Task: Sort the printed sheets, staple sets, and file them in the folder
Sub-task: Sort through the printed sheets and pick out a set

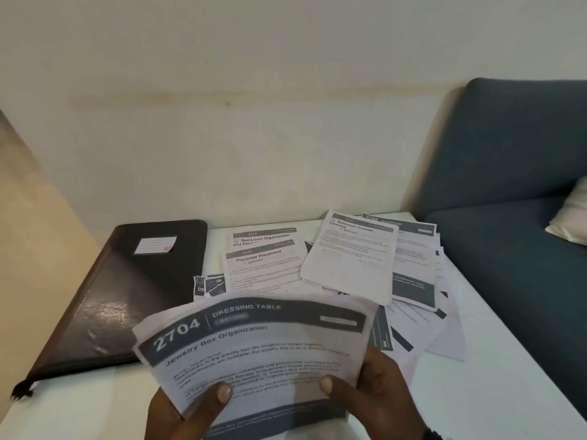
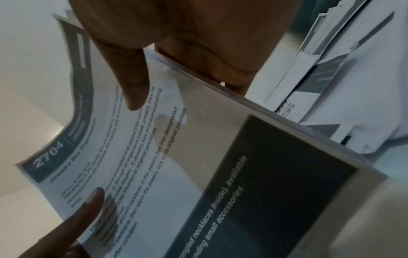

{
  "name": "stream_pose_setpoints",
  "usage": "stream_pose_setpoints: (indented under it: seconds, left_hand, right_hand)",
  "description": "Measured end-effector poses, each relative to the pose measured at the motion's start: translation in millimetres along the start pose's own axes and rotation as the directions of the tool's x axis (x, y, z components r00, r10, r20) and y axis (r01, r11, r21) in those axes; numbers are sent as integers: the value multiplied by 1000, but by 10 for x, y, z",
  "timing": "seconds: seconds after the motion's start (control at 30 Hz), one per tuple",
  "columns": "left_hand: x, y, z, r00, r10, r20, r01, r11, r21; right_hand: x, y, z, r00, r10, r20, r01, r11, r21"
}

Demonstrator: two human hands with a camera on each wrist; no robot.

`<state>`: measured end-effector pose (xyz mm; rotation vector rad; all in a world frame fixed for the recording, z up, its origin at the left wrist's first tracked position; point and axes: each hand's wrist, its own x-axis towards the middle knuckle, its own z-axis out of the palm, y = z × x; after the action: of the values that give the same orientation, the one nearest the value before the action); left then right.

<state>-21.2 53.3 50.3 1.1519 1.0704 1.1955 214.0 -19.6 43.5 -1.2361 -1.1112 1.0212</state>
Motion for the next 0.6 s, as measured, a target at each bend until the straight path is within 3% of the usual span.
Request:
stream_pose_setpoints:
  seconds: [0.1,0.17,0.23,0.3,0.37,0.47,0.6]
  left_hand:
    - [-2,-70,-11,997,-34,64,32,999,26]
    - [-24,-161,-30,987,-50,151,44,998,40]
    - [-43,-267,-66,987,-58,153,38,991,128]
    - [-60,-307,-82,995,-55,89,42,990,136]
    - [-41,-293,-67,993,-96,71,85,987,140]
    - [-39,-272,-26,996,-87,19,86,996,22]
    - [-4,-285,-10,999,-51,-4,51,991,123]
  right_hand:
    - [10,-9,17,997,34,72,-36,999,19]
    - [-11,60,20,978,148,144,-150,989,-2]
    - [-38,165,-3,936,317,153,-298,945,-135]
    - [-62,247,-45,883,438,170,-364,867,-339]
    - [-65,279,-79,906,403,132,-315,848,-427]
    - [-44,219,-82,953,300,48,-262,891,-371]
    - [7,82,-3,968,249,41,-220,911,-349]
